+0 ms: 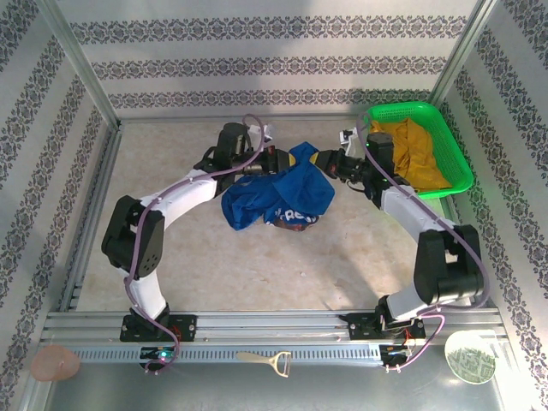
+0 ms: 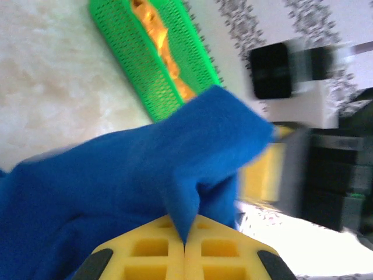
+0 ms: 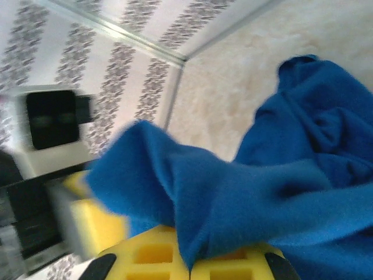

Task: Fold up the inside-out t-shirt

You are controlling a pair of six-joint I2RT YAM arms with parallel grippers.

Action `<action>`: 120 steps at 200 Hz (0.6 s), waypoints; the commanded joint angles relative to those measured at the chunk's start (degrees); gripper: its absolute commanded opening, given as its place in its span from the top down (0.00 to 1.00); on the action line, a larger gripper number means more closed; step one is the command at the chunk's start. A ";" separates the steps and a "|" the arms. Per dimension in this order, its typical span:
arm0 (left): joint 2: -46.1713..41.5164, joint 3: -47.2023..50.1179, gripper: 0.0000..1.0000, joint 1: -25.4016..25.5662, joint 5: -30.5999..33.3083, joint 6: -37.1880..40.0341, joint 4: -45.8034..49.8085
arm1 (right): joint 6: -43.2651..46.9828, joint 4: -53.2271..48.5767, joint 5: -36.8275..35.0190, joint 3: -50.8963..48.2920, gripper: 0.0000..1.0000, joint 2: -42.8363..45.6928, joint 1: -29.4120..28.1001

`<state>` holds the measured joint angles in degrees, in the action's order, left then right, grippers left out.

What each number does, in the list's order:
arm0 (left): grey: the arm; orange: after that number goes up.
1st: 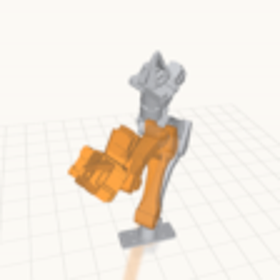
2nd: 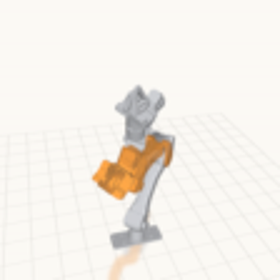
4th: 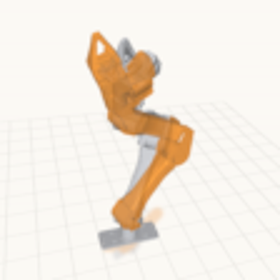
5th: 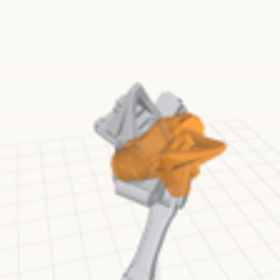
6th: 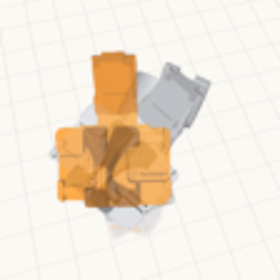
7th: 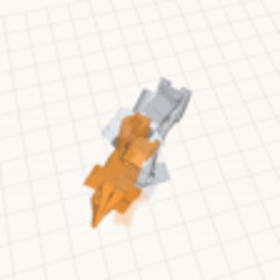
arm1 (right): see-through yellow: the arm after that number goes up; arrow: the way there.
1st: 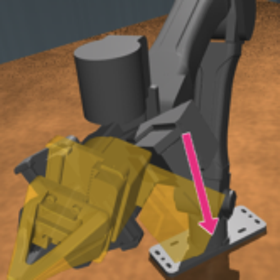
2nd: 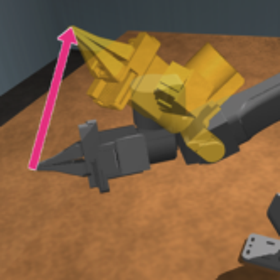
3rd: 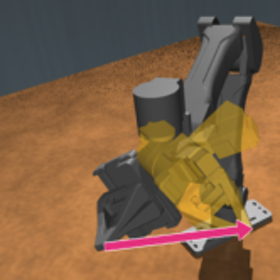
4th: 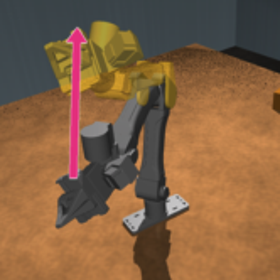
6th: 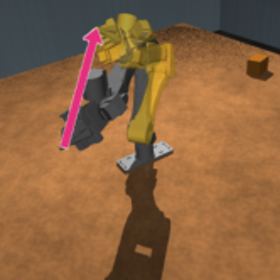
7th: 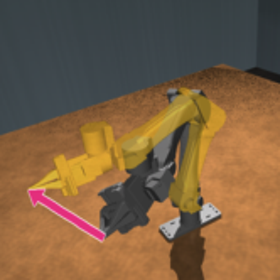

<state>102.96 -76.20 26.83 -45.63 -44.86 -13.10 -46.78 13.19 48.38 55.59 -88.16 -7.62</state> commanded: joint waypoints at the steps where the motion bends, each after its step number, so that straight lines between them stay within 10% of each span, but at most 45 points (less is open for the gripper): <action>1: -3.15 1.36 1.00 0.11 -4.69 -9.83 -14.58 | -1.00 0.48 -5.85 1.60 0.62 -4.39 0.17; 28: -3.68 3.07 1.00 -0.15 -3.45 -13.26 -19.11 | -1.06 -3.02 -9.79 2.17 0.33 -3.29 0.32; 120: -5.22 3.08 1.00 -0.99 -4.03 -10.76 -14.52 | 7.17 -24.81 -19.54 1.61 0.15 17.54 -3.55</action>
<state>100.31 -73.34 26.50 -47.97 -55.92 -26.20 -42.46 -5.21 31.70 55.81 -68.49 -8.36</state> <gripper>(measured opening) 0.055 0.842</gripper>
